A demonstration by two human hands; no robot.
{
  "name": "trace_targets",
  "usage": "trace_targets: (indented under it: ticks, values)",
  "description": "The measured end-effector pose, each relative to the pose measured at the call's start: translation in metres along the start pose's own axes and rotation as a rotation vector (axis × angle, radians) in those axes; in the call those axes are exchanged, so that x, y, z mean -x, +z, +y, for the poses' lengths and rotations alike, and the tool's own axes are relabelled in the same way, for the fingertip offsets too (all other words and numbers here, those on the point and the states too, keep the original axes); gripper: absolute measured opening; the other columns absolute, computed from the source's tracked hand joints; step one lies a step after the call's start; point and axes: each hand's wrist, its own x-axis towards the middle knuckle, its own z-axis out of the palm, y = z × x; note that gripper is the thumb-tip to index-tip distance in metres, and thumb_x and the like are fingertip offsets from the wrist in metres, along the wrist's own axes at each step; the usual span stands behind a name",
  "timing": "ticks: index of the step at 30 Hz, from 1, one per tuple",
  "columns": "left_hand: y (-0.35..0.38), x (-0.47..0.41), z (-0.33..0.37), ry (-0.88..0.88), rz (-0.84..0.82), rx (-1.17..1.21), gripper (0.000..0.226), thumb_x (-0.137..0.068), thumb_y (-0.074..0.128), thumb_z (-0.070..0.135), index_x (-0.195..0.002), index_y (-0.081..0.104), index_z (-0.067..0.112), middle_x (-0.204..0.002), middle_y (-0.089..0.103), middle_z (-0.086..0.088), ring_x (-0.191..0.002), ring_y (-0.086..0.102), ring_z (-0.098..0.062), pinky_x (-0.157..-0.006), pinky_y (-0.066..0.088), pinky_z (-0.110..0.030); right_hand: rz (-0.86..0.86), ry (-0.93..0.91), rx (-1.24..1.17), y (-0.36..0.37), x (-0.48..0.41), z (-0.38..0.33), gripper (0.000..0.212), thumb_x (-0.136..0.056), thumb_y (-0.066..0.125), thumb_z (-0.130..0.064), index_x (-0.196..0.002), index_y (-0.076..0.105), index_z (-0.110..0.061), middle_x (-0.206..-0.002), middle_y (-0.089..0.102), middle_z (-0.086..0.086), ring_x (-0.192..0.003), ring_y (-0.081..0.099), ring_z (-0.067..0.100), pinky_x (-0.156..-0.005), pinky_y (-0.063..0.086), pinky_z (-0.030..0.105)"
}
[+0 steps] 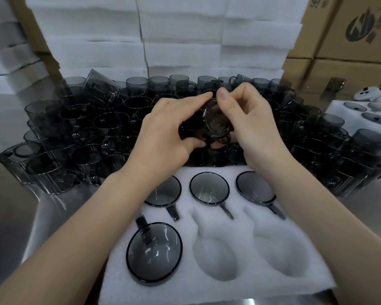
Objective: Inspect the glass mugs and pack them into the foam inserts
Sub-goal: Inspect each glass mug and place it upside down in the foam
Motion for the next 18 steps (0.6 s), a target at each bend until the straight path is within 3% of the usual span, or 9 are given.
trace_targets:
  ticks: [3, 5, 8, 11, 13, 15, 18]
  values:
    - [-0.002, 0.0, -0.001, -0.039, 0.015, 0.039, 0.08, -0.065, 0.087, 0.012, -0.137, 0.054, 0.025, -0.111, 0.05, 0.031, -0.114, 0.053, -0.012, -0.103, 0.035, -0.014, -0.064, 0.05, -0.068, -0.004, -0.002, 0.0, 0.019, -0.101, 0.052, -0.024, -0.083, 0.054, -0.019, -0.088, 0.062, 0.01, -0.068, 0.063, 0.014, -0.047, 0.052, 0.031]
    - [-0.002, 0.0, -0.002, -0.086, 0.034, 0.078, 0.082, -0.065, 0.087, 0.013, -0.138, 0.053, 0.028, -0.103, 0.046, 0.037, -0.113, 0.054, -0.011, -0.103, 0.039, -0.019, -0.188, 0.087, -0.162, -0.011, -0.004, 0.002, 0.009, -0.099, 0.052, -0.018, -0.099, 0.061, -0.018, -0.098, 0.064, 0.007, -0.078, 0.065, 0.014, -0.055, 0.054, 0.03]
    - [-0.003, 0.0, -0.005, -0.123, 0.053, 0.132, 0.08, -0.066, 0.087, 0.014, -0.137, 0.053, 0.03, -0.099, 0.049, 0.037, -0.114, 0.056, -0.013, -0.103, 0.042, -0.027, -0.348, 0.126, -0.291, -0.018, -0.007, 0.003, 0.03, -0.088, 0.062, -0.012, -0.117, 0.061, -0.018, -0.11, 0.064, 0.005, -0.096, 0.066, 0.018, -0.071, 0.058, 0.033]
    - [-0.004, 0.0, -0.005, -0.103, 0.048, 0.114, 0.077, -0.065, 0.085, 0.017, -0.134, 0.055, 0.033, -0.096, 0.05, 0.039, -0.109, 0.058, -0.013, -0.1, 0.043, -0.027, -0.292, 0.089, -0.193, -0.013, -0.007, 0.004, 0.033, -0.076, 0.072, -0.015, -0.107, 0.063, -0.023, -0.101, 0.067, 0.0, -0.088, 0.068, 0.017, -0.065, 0.057, 0.033]
    - [-0.003, 0.0, -0.003, -0.069, 0.024, 0.071, 0.074, -0.065, 0.085, 0.019, -0.131, 0.055, 0.037, -0.093, 0.05, 0.042, -0.105, 0.057, -0.011, -0.096, 0.041, -0.018, -0.204, 0.054, -0.075, -0.008, -0.004, 0.005, 0.03, -0.071, 0.078, -0.02, -0.096, 0.061, -0.025, -0.093, 0.067, -0.003, -0.079, 0.068, 0.015, -0.057, 0.056, 0.034]
    - [-0.001, 0.0, -0.003, -0.061, 0.007, 0.068, 0.073, -0.065, 0.086, 0.018, -0.128, 0.056, 0.038, -0.095, 0.051, 0.043, -0.104, 0.056, -0.007, -0.095, 0.04, -0.013, -0.132, 0.008, -0.001, -0.005, -0.003, 0.007, 0.021, -0.076, 0.076, -0.027, -0.087, 0.058, -0.025, -0.088, 0.067, -0.003, -0.072, 0.068, 0.015, -0.049, 0.055, 0.034]
    - [0.001, -0.001, -0.002, -0.121, -0.01, 0.218, 0.073, -0.064, 0.087, 0.008, -0.127, 0.058, 0.028, -0.11, 0.061, 0.027, -0.109, 0.06, -0.002, -0.101, 0.045, -0.023, -0.076, 0.013, -0.079, -0.005, -0.004, 0.006, 0.016, -0.093, 0.059, -0.031, -0.079, 0.059, -0.023, -0.079, 0.064, 0.002, -0.062, 0.061, 0.018, -0.043, 0.049, 0.028]
